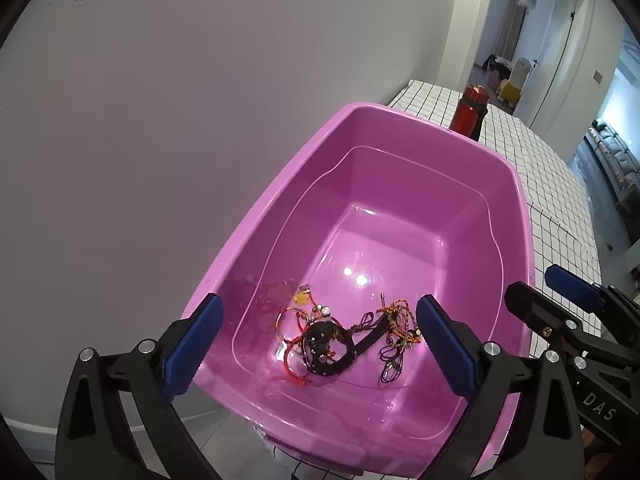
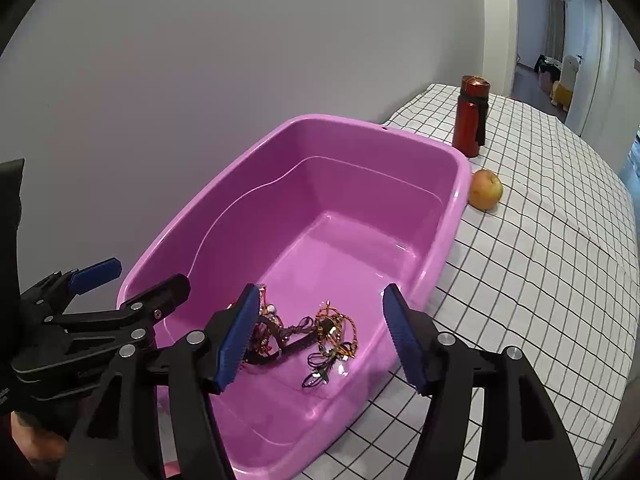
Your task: Organize jewelry
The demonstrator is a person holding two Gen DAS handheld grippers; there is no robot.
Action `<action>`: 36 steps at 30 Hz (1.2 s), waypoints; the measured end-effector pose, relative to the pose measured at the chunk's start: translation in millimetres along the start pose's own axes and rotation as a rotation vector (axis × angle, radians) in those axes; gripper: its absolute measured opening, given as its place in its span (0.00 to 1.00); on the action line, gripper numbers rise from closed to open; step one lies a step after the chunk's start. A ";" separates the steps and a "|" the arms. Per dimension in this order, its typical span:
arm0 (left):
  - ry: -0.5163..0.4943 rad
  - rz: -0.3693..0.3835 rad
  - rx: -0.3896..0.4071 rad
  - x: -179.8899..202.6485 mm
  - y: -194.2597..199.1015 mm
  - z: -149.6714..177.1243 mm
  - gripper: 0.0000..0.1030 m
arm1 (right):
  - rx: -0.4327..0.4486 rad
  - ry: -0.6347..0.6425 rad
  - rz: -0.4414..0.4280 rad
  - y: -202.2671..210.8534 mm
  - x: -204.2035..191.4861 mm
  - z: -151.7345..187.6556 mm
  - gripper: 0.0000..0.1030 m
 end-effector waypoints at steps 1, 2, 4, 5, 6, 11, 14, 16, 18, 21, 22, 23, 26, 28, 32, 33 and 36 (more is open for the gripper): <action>0.001 -0.006 -0.001 0.2 1.2 0.7 0.93 | -0.005 -0.005 0.002 1.0 1.6 1.3 0.61; 0.003 -0.013 -0.001 0.1 2.1 1.6 0.93 | -0.008 -0.009 0.004 0.7 3.7 1.0 0.61; 0.009 -0.021 -0.001 0.0 4.3 3.0 0.93 | -0.018 -0.018 0.017 1.3 7.3 3.4 0.61; 0.013 -0.023 -0.002 -0.3 5.0 3.7 0.93 | -0.019 -0.021 0.022 2.7 6.9 4.4 0.61; 0.015 -0.026 -0.003 0.4 5.3 3.6 0.93 | -0.020 -0.024 0.029 3.2 8.0 5.5 0.63; 0.035 -0.053 -0.001 -0.8 8.4 6.8 0.93 | -0.021 -0.025 0.068 10.6 8.6 10.4 0.65; 0.048 -0.058 -0.001 -2.5 9.7 9.0 0.93 | -0.027 -0.023 0.080 12.1 7.3 12.4 0.66; 0.050 -0.063 -0.003 -2.5 10.3 9.8 0.93 | -0.036 -0.023 0.087 11.7 7.2 14.0 0.66; 0.051 -0.066 -0.005 -2.1 10.8 10.6 0.93 | -0.042 -0.027 0.090 10.5 8.3 14.7 0.66; 0.053 -0.071 -0.008 -1.4 11.1 12.8 0.93 | -0.047 -0.029 0.093 10.8 8.9 16.7 0.66; 0.054 -0.073 -0.010 -1.3 11.0 13.7 0.93 | -0.048 -0.028 0.098 11.1 9.1 17.2 0.66; 0.055 -0.075 -0.012 -1.6 10.8 14.2 0.93 | -0.049 -0.026 0.101 10.8 8.8 17.4 0.66; 0.059 -0.076 -0.015 -2.2 11.6 15.3 0.93 | -0.050 -0.013 0.124 11.4 7.9 18.3 0.66; 0.060 -0.075 -0.012 -2.7 12.4 15.8 0.93 | -0.050 -0.010 0.130 12.4 7.6 19.0 0.66; 0.065 -0.070 -0.010 -3.3 14.0 16.9 0.93 | -0.049 -0.002 0.143 14.2 6.4 20.0 0.66; 0.065 -0.069 -0.011 -3.4 14.2 17.3 0.93 | -0.048 0.000 0.146 14.6 5.7 20.4 0.66; 0.065 -0.070 -0.008 -3.7 14.9 17.6 0.93 | -0.045 0.004 0.154 16.3 4.6 20.8 0.66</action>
Point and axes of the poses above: each gripper's, at about its wrist camera, not at the fingertips, and y roughly against the way its jaws point, x to its right, z to its underside, the point moved 7 cm from there along -y, roughly the way its jaws point, and after that the axes turned 11 degrees about -x, right-handed, at the moved point
